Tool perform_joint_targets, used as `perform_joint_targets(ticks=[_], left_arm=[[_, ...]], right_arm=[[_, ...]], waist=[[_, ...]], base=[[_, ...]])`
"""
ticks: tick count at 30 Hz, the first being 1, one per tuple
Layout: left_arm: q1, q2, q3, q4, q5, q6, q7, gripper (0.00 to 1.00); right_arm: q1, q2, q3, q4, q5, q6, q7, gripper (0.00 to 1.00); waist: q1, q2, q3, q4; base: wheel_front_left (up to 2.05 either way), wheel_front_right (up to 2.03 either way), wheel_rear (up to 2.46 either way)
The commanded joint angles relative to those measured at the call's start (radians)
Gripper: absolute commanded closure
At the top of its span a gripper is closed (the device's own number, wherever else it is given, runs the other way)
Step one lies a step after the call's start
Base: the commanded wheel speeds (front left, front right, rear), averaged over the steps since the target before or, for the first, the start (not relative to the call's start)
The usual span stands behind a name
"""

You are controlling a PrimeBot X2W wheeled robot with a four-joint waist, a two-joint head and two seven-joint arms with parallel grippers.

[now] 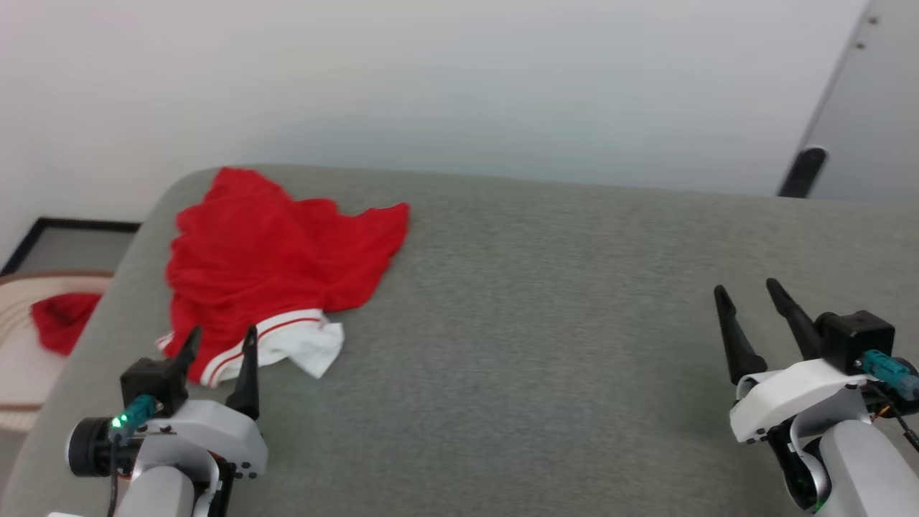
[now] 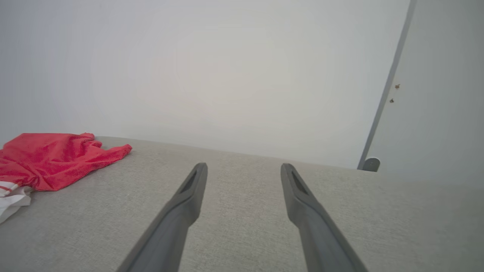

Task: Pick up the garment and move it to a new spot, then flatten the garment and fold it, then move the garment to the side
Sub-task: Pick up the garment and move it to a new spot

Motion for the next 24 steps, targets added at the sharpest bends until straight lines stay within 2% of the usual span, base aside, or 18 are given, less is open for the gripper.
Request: perform_joint_targets(ticks=[1, 18, 24], left_arm=[[0.006, 0.003, 0.003, -0.003, -0.003, 0.011, -0.001, 0.00], [0.026, 0.000, 0.020, -0.018, -0.028, 0.044, 0.000, 0.00], [0.075, 0.005, 0.063, -0.065, -0.056, 0.062, 0.000, 0.00]], right_arm=[[-0.010, 0.004, 0.013, 0.002, 0.010, 0.004, -0.005, 0.00], [-0.069, 0.006, 0.117, 0.022, 0.042, 0.004, -0.003, 0.00], [-0.125, 0.029, 0.186, 0.047, 0.053, 0.004, -0.003, 0.00]], waist=[[0.0000, 0.0000, 0.003, 0.089], [0.0000, 0.0000, 0.028, 0.383], [0.0000, 0.0000, 0.052, 0.406]], base=[[0.00, 0.00, 0.00], [0.00, 0.00, 0.00], [0.00, 0.00, 0.00]])
